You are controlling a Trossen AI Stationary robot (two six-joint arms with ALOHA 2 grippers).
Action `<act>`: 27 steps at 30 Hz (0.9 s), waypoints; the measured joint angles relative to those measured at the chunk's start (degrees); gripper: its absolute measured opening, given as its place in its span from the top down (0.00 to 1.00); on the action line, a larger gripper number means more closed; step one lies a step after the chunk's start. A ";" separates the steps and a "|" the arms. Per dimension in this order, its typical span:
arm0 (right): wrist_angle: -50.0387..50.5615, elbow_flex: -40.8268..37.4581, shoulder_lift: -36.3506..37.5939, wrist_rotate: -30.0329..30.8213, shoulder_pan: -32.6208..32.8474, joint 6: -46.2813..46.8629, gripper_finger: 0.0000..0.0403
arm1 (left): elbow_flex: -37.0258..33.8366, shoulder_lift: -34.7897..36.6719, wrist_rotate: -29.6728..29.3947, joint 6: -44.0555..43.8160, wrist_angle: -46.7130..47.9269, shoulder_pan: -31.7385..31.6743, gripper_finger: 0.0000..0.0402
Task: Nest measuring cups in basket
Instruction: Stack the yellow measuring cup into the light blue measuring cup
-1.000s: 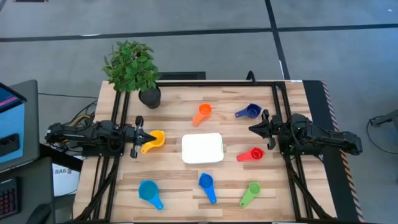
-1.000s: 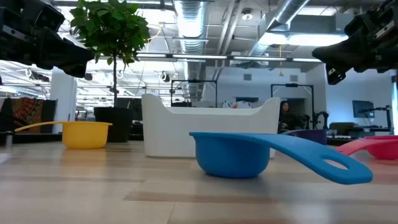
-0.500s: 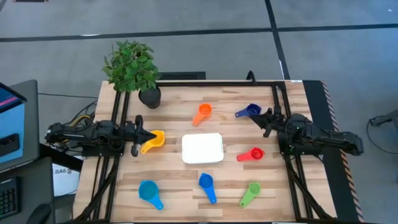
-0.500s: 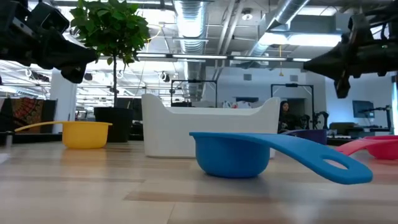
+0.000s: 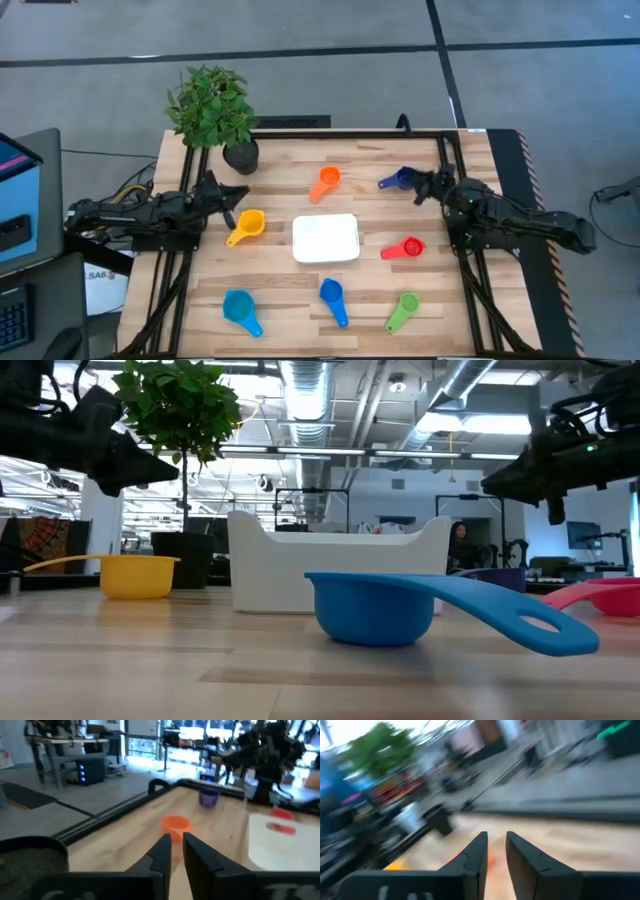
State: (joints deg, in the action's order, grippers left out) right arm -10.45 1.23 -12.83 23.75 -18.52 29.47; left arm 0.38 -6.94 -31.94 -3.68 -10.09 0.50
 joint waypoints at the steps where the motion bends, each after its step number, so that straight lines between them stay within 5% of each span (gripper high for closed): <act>1: -1.35 0.00 -0.73 0.86 -1.05 -1.75 0.74 | 0.10 -0.64 0.10 -0.04 -1.30 -0.18 0.88; 5: -5.59 0.11 -2.85 -1.20 -5.18 -6.36 0.68 | 1.12 -4.38 0.66 -0.66 -1.10 -0.22 0.82; 14: -4.97 0.14 -11.87 -5.86 -10.07 -0.22 0.56 | 1.40 -19.80 0.57 -6.12 -12.09 -0.20 0.79; 21: -3.68 0.87 -18.18 -7.42 -10.89 4.21 0.59 | 1.77 -30.97 0.33 -3.70 -28.05 -0.22 0.79; 27: 11.25 9.12 -21.17 -7.35 -10.88 6.08 0.66 | 7.94 -39.41 -0.30 0.63 -28.29 -0.21 0.79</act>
State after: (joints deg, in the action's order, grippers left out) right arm 0.80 10.35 -34.00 16.40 -29.40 35.55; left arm 8.32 -46.35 -32.24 -3.06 -38.39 0.28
